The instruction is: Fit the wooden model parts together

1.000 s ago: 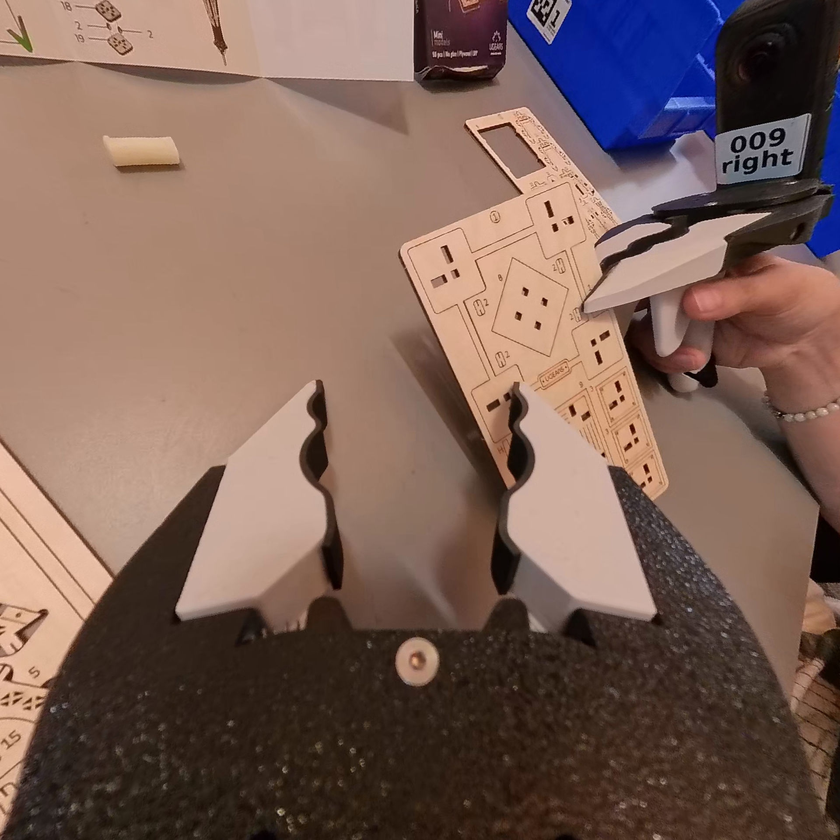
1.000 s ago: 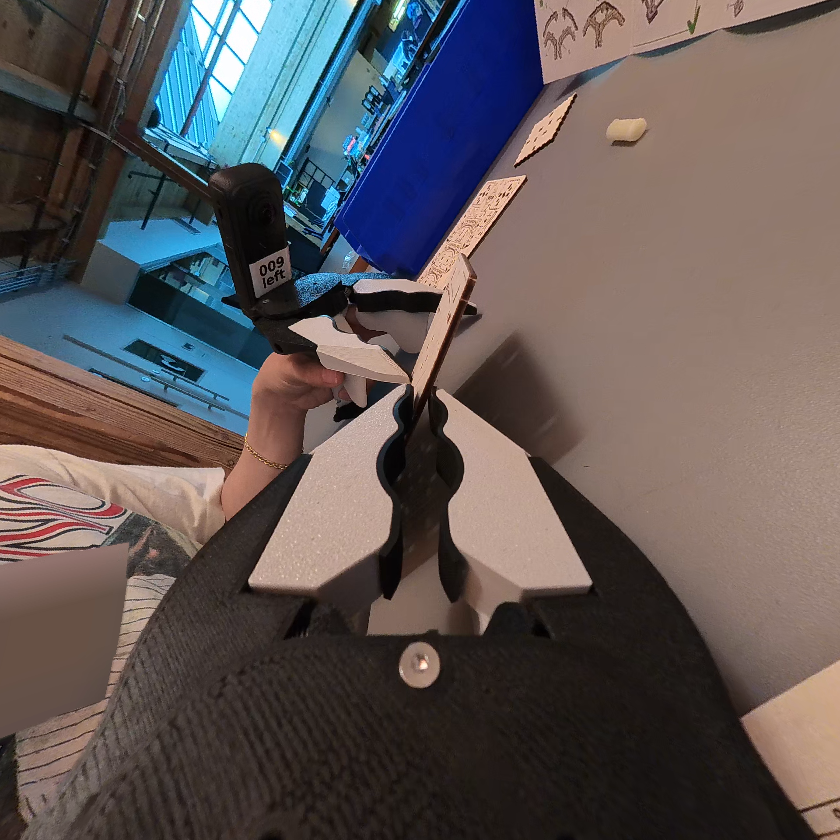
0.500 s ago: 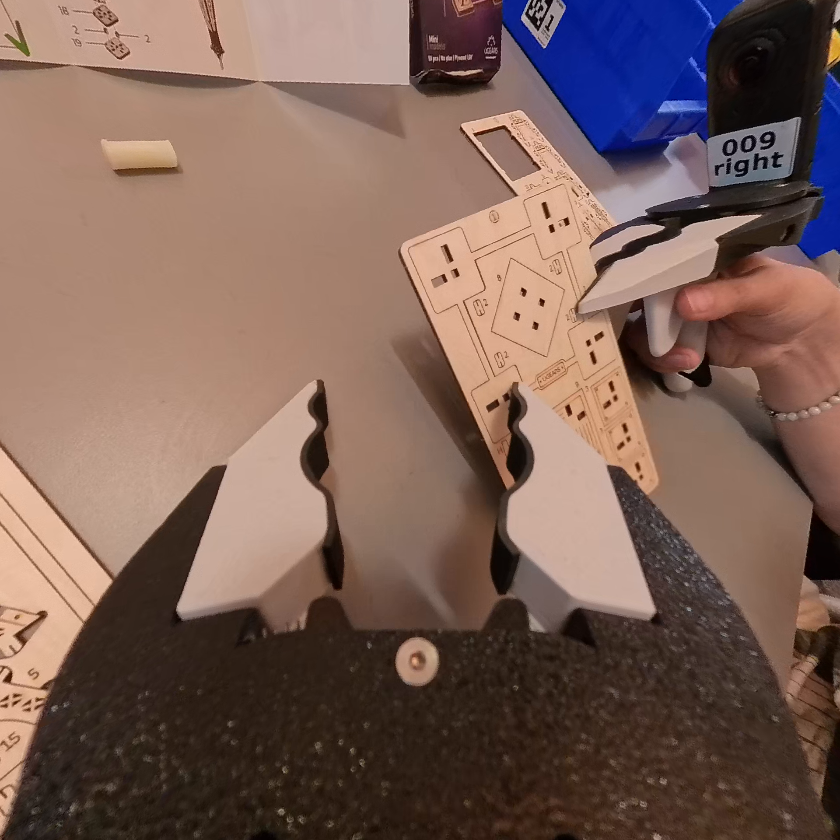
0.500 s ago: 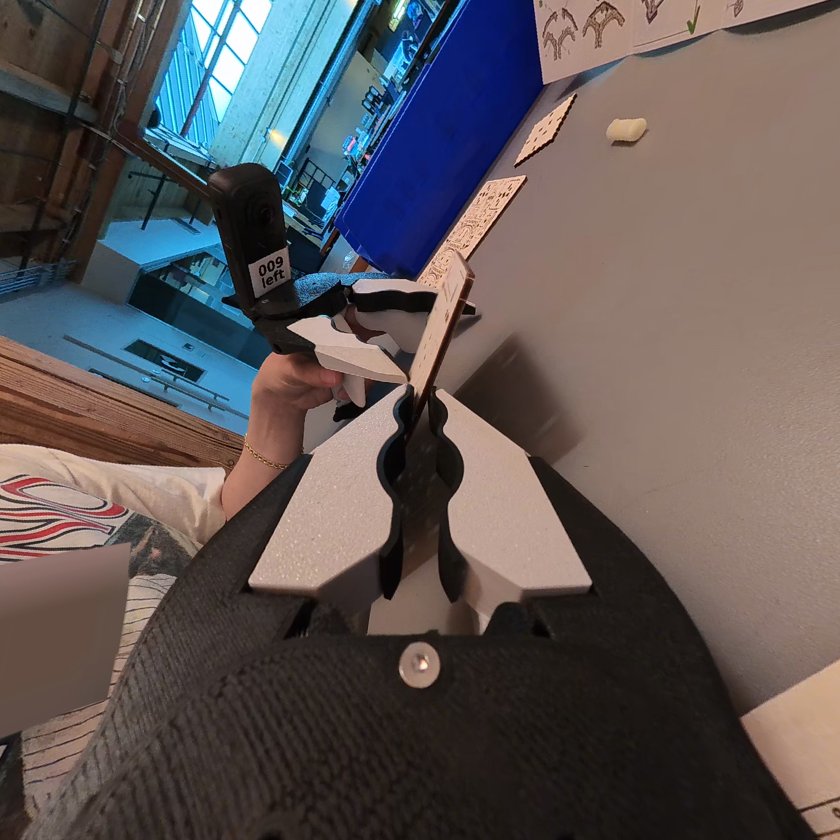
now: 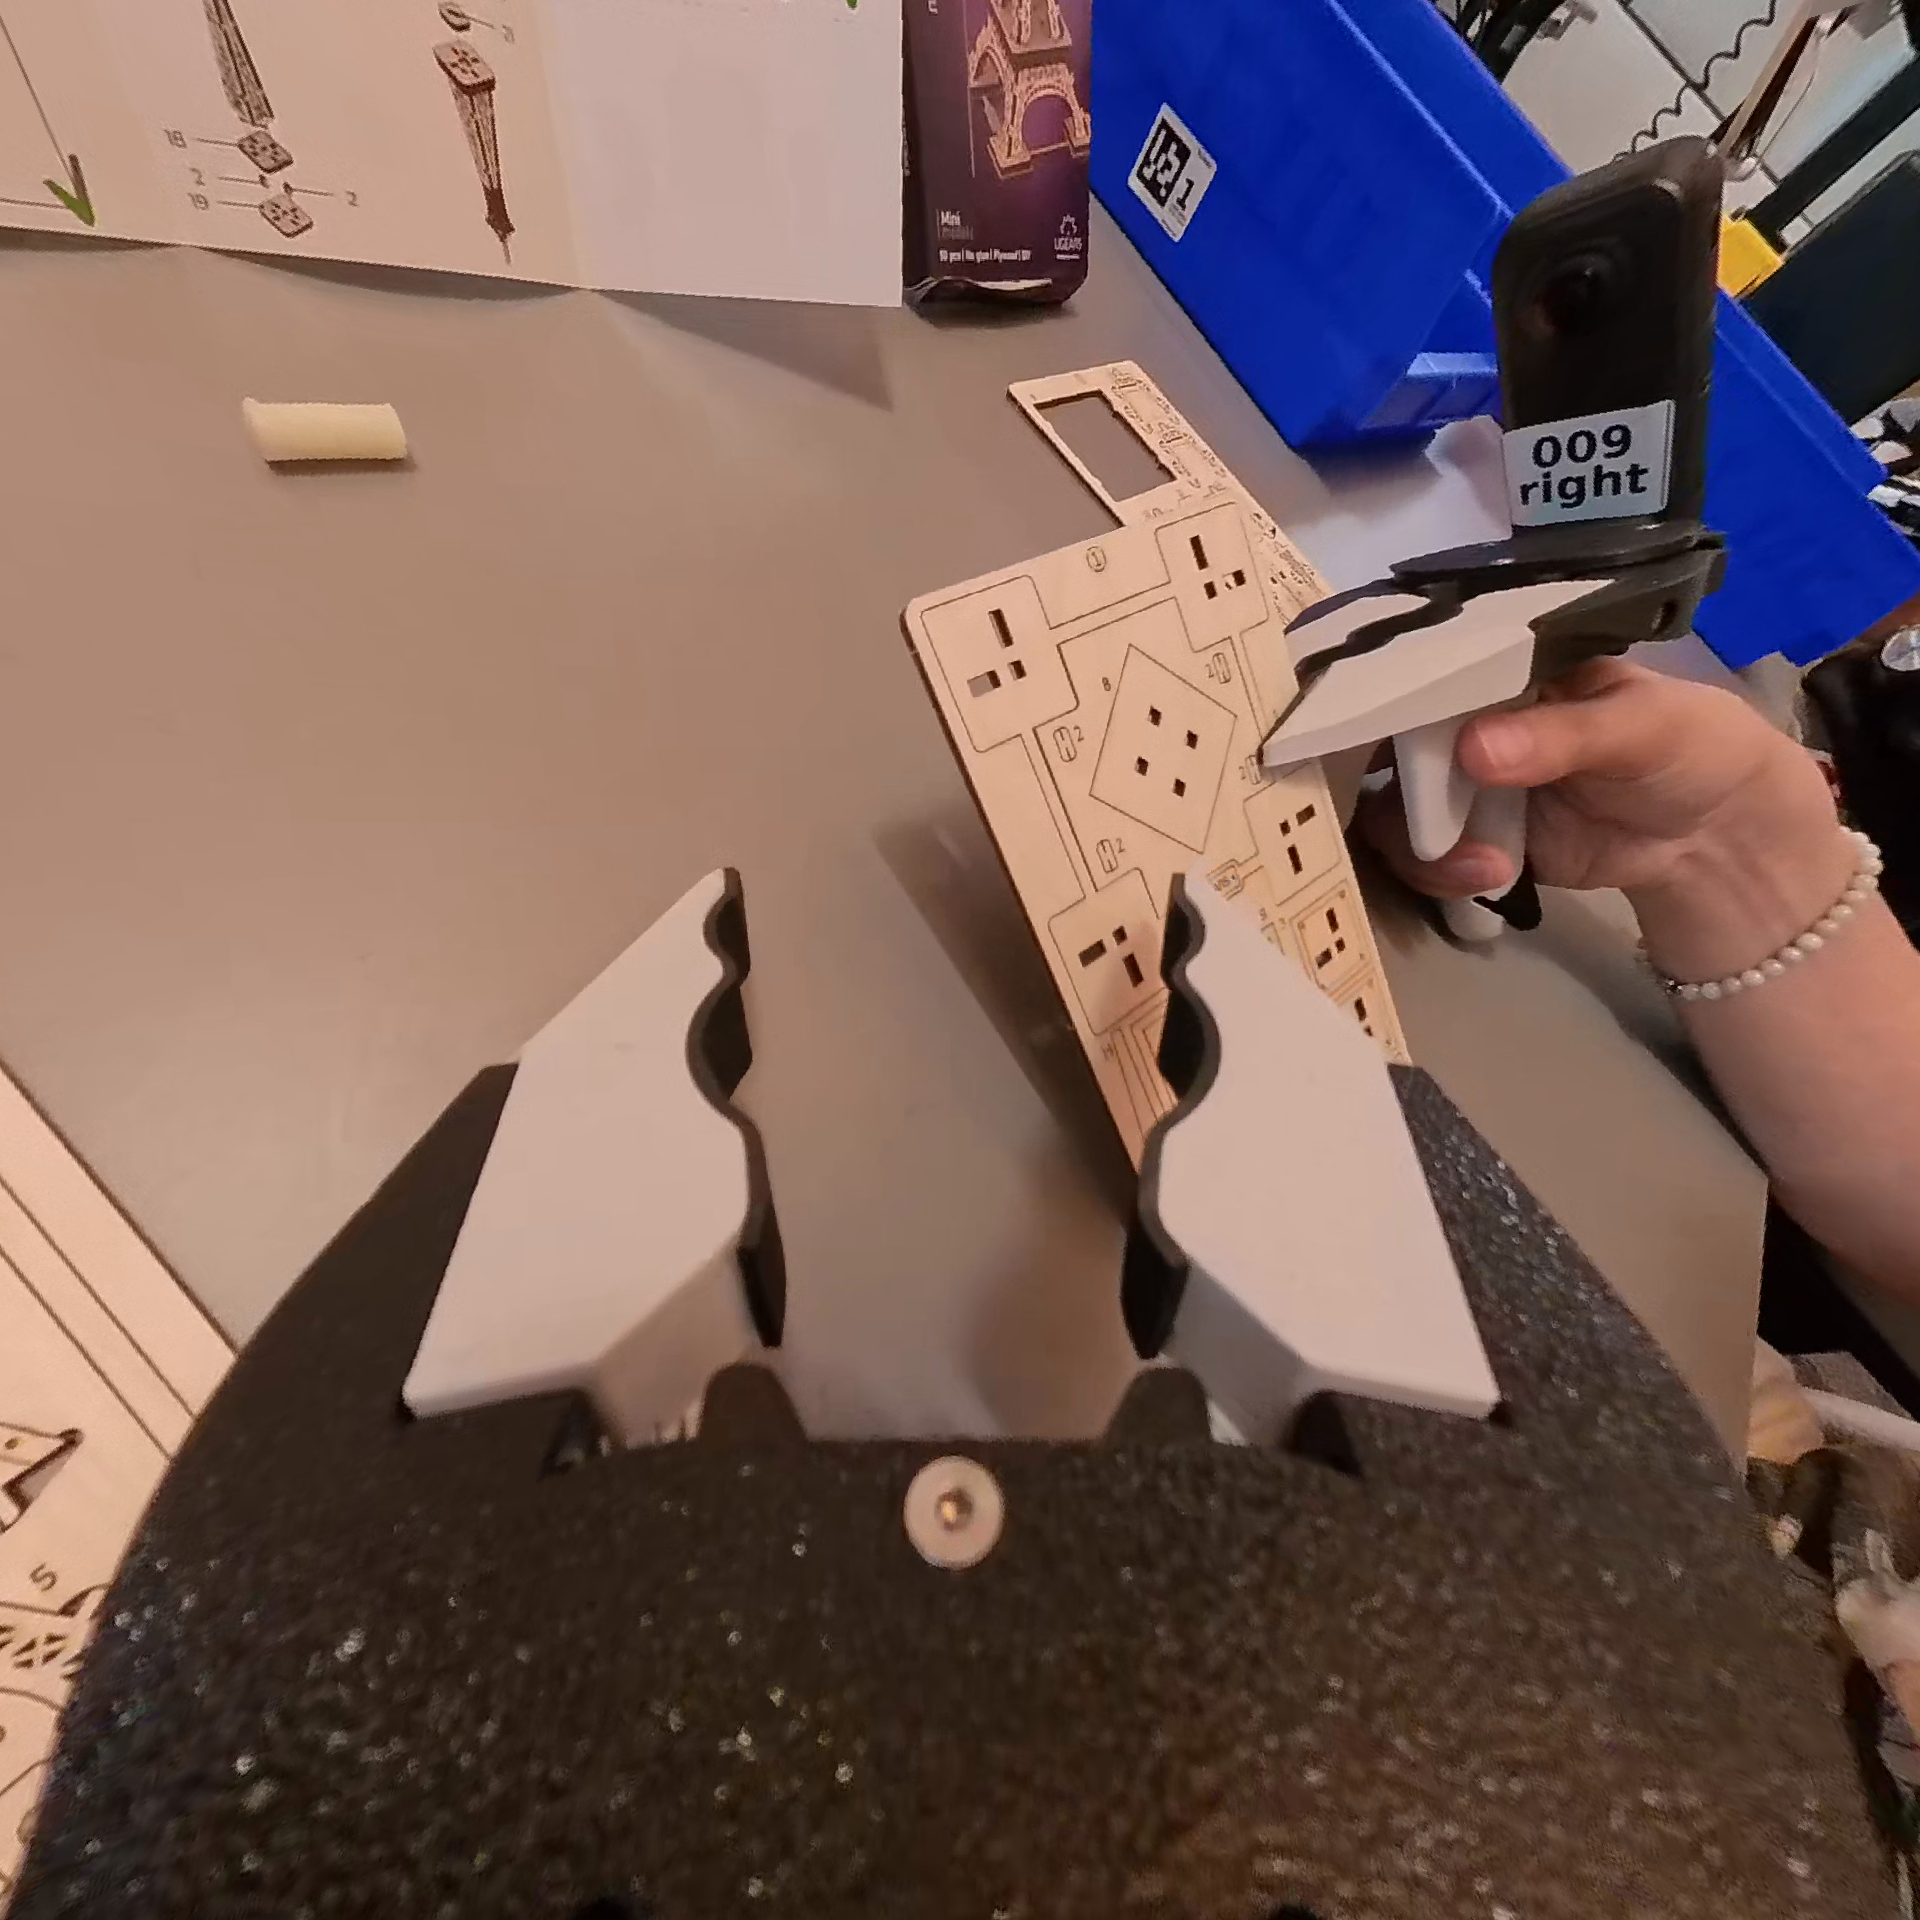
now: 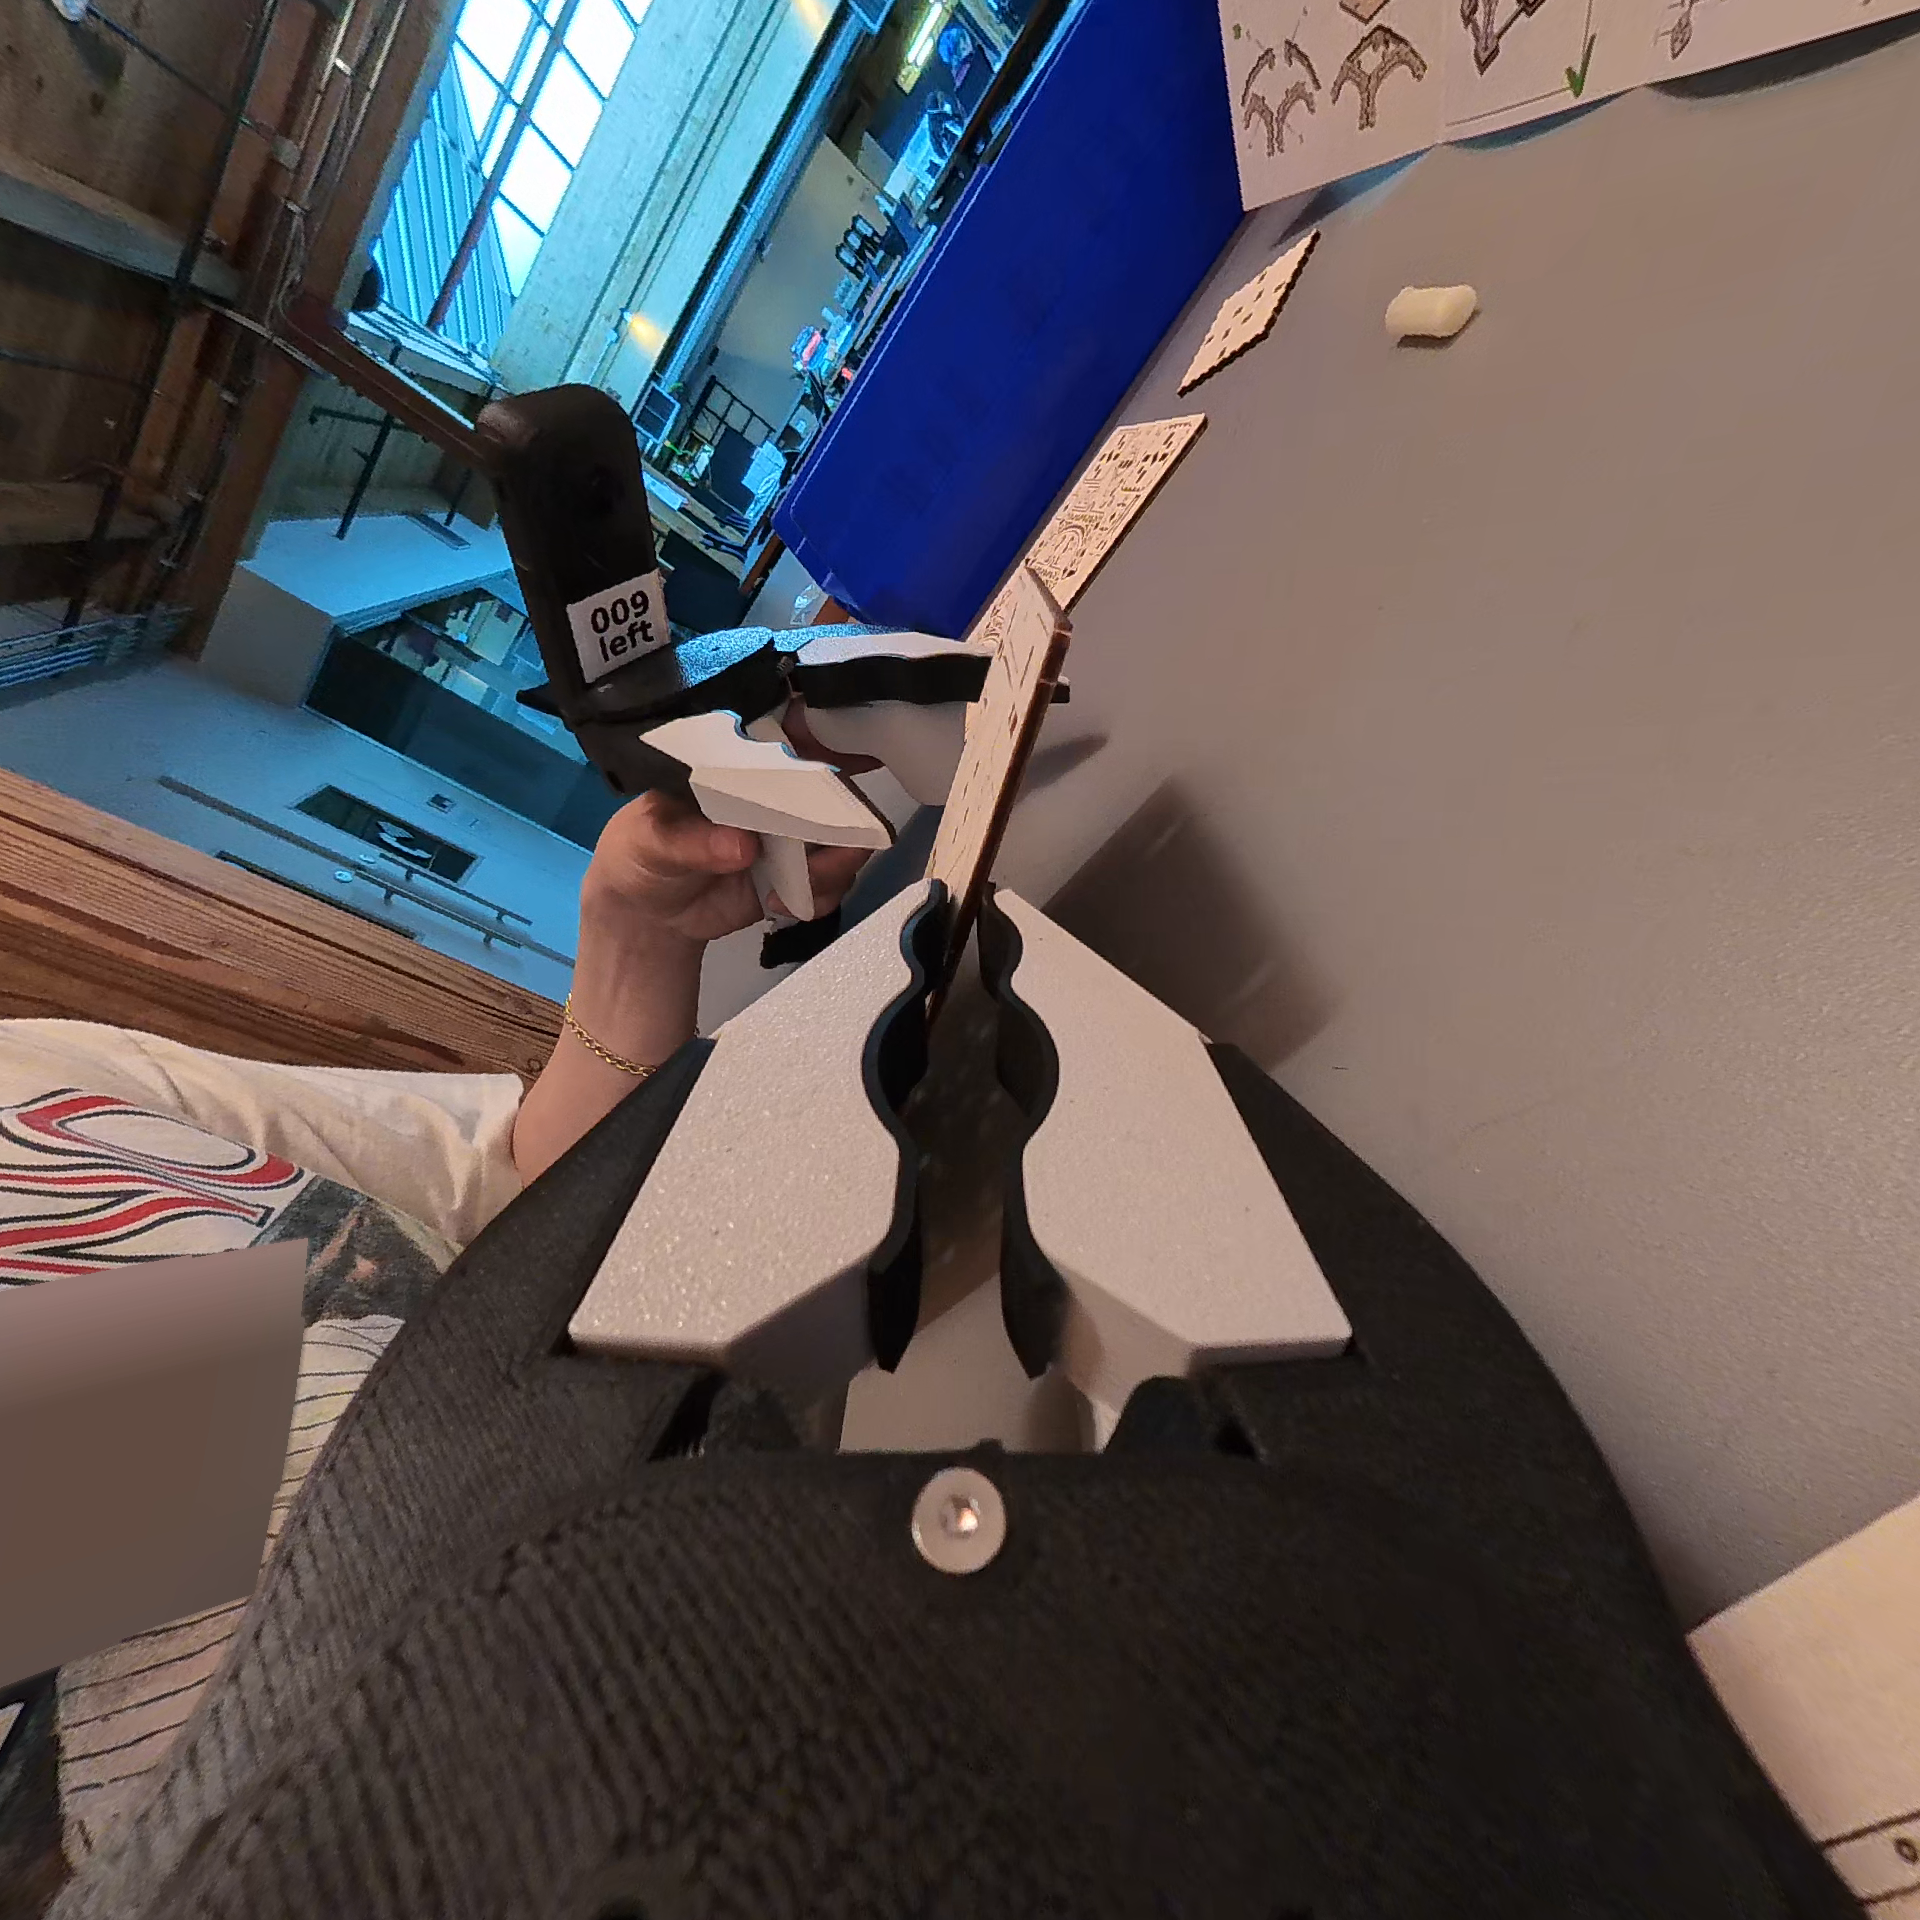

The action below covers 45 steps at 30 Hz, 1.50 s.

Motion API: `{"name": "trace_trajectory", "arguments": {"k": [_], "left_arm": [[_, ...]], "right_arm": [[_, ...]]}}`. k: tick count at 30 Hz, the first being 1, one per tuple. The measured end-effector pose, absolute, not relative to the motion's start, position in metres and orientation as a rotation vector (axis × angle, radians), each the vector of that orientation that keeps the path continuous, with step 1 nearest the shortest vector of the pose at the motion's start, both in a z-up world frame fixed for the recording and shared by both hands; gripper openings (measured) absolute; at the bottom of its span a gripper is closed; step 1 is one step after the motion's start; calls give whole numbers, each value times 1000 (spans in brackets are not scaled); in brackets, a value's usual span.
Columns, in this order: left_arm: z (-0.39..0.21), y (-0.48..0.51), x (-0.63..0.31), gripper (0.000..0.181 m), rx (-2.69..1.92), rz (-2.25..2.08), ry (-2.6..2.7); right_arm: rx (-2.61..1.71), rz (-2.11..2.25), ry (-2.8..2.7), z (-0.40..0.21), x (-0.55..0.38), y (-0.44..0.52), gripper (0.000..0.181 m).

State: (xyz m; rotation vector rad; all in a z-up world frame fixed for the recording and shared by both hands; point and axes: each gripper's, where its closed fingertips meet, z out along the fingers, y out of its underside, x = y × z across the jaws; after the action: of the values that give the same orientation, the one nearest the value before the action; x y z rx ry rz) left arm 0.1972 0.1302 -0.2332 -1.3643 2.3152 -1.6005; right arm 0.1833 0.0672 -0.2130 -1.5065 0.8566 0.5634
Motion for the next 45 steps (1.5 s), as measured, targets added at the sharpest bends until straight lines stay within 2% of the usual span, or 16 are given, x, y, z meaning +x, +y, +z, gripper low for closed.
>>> {"name": "trace_trajectory", "arguments": {"k": [8, 12, 19, 22, 29, 37, 45], "left_arm": [[-221, 127, 191, 76, -1301, -1661, 2317], [-189, 136, 183, 74, -1165, -1651, 2289], [-166, 276, 205, 69, -1373, -1043, 1924], [-158, 304, 208, 65, -1424, -1027, 1802], [-157, 256, 219, 60, -1371, -1320, 1832], [-197, 208, 221, 60, -1346, -1283, 2032], [-202, 199, 232, 58, -1385, -1363, 2006]], "right_arm": [[-1500, 555, 859, -212, 184, 67, 4], [-1496, 557, 857, -212, 184, 66, 3], [-1509, 549, 871, -214, 185, 67, 4], [-1537, 548, 898, -220, 183, 67, 5], [-1553, 573, 907, -223, 172, 71, 5], [-1328, 534, 1002, -207, 147, 41, 1], [-1330, 531, 980, -206, 139, 38, 1]]}}
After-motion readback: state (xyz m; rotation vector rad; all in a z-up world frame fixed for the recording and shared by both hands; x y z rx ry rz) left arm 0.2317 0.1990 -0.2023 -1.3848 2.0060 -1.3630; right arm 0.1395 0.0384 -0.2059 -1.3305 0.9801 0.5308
